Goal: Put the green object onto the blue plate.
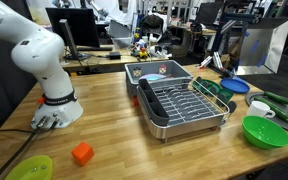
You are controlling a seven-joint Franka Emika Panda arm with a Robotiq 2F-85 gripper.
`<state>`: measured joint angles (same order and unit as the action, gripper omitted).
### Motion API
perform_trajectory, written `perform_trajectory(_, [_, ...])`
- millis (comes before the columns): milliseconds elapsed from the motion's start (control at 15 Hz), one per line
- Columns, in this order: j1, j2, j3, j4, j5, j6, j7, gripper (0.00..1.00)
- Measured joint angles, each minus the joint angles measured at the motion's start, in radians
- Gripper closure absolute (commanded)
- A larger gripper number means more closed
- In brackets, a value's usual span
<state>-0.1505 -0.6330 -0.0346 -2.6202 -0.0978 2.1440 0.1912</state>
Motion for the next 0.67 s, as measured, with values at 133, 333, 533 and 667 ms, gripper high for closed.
perform_trajectory(133, [0.0,0.0,0.0,0.0,0.0,0.0,0.0,0.0])
perform_trajectory(333, [-0.001,0.026,-0.011,0.001,0.005,0.015,0.004,0.0])
perform_trajectory(533, [-0.006,0.113,-0.047,0.0,-0.006,0.069,-0.052,0.0])
perform_trajectory(667, [-0.013,0.195,-0.075,0.001,-0.02,0.13,-0.102,0.0])
